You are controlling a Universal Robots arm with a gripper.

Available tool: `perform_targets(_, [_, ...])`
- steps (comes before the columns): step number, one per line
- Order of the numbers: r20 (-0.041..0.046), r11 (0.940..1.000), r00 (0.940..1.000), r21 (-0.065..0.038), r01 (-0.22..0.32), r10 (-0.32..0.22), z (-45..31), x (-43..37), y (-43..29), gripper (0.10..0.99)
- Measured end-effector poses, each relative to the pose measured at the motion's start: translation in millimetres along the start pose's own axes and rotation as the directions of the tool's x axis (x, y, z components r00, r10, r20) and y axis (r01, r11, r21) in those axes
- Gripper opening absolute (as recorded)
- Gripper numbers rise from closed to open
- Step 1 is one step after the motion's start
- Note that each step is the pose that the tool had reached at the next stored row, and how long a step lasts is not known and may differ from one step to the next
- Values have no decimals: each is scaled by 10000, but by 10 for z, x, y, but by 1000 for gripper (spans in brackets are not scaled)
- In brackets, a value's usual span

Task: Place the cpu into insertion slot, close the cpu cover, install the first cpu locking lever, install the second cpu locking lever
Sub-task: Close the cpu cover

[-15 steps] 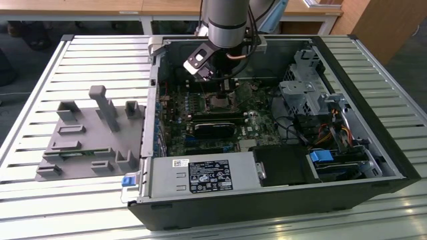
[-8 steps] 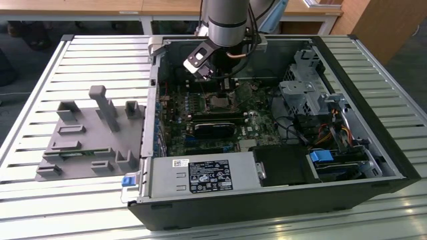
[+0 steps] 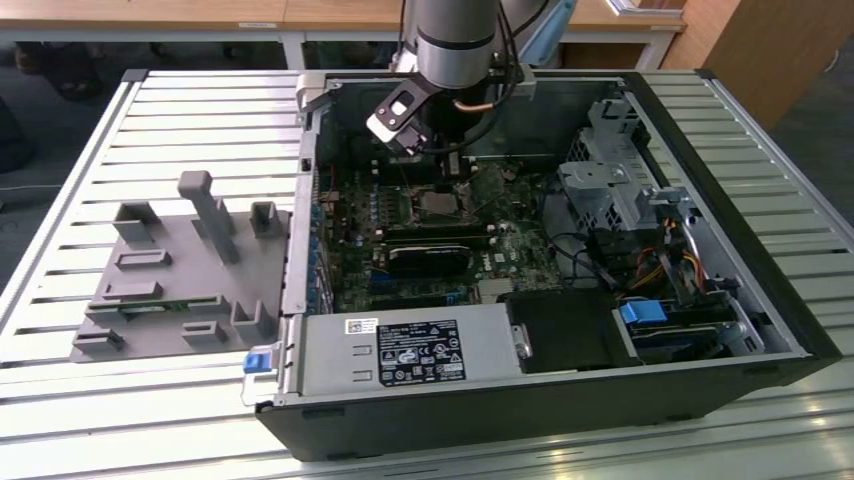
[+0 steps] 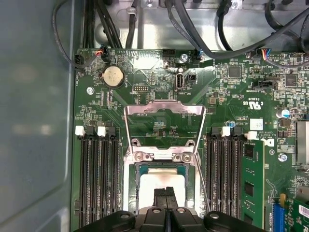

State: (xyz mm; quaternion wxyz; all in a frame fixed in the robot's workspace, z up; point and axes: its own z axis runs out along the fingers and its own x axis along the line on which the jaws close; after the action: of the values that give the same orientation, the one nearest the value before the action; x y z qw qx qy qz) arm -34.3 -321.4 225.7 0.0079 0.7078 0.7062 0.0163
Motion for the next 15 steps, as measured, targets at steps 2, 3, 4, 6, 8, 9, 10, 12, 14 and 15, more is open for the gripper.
perform_targets(2, [0,10000,10000,1,0,0,-18,0,1,106])
perform_targets(3, [0,10000,10000,1,0,0,-26,0,1,106])
perform_targets(4, [1,10000,10000,1,0,0,-35,0,1,106])
perform_targets(6, [1,10000,10000,1,-1,1,-53,1,2,106])
perform_targets(8, [0,10000,10000,0,0,0,-73,1,3,106])
perform_targets(9, [0,10000,10000,1,-1,1,-84,1,3,106])
perform_targets(10, [0,10000,10000,1,0,0,-95,1,3,106])
perform_targets(12, [1,10000,10000,1,-1,1,-123,1,4,106])
perform_targets(14, [0,10000,10000,1,0,0,-155,2,5,106])
perform_targets(15, [0,10000,10000,1,-1,1,-171,2,6,106])
